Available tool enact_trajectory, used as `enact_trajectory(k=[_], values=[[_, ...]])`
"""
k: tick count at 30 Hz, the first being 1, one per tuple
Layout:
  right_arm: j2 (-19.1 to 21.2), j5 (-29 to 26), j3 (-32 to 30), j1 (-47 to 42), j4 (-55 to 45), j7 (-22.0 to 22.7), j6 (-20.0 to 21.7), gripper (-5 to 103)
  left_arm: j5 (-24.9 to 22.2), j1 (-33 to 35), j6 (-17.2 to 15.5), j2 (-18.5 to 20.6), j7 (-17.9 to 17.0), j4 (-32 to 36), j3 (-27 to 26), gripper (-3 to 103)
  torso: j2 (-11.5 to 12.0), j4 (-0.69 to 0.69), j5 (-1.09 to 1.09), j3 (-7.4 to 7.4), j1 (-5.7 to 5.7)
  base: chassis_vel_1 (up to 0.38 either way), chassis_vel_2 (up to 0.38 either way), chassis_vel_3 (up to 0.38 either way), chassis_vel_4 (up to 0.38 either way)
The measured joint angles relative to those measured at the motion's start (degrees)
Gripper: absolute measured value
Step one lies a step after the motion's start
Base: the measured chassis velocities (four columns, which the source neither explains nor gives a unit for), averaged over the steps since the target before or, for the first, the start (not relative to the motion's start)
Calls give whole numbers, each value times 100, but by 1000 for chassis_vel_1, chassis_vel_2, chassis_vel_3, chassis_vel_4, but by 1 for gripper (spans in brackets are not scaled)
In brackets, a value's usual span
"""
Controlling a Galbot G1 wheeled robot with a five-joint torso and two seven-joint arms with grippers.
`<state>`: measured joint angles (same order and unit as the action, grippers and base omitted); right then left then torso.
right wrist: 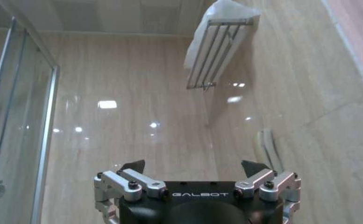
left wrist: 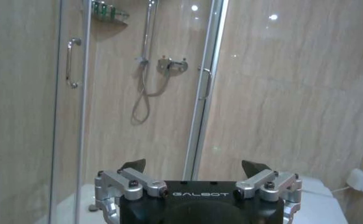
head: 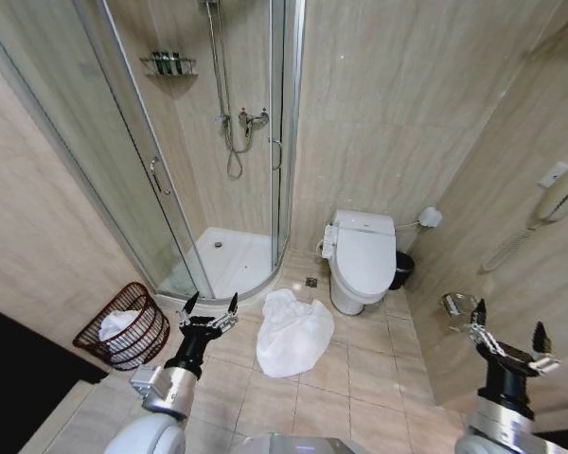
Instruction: Discard the used towel into the hamper.
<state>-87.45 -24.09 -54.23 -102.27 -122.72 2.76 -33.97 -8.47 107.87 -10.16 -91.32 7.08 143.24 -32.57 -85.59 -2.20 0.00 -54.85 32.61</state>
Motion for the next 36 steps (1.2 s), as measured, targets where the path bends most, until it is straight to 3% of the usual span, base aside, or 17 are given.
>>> enact_trajectory(k=[14,24,36], values=[[11,-24,19,38,237,-1,-117,100,0,2,0,0,0,0,0,100,555,-1,0,301,-269,26,31,32,29],[37,-1,27,56,593,-8,-147,100,0,2,0,0,0,0,0,100,776,0,-2,415,-373,0,0,0,0],[287,236,284,456,2709,-173,-109,100,0,2,0,-1,0,0,0,100,1185,0,2,633,-562,0,0,0,0]])
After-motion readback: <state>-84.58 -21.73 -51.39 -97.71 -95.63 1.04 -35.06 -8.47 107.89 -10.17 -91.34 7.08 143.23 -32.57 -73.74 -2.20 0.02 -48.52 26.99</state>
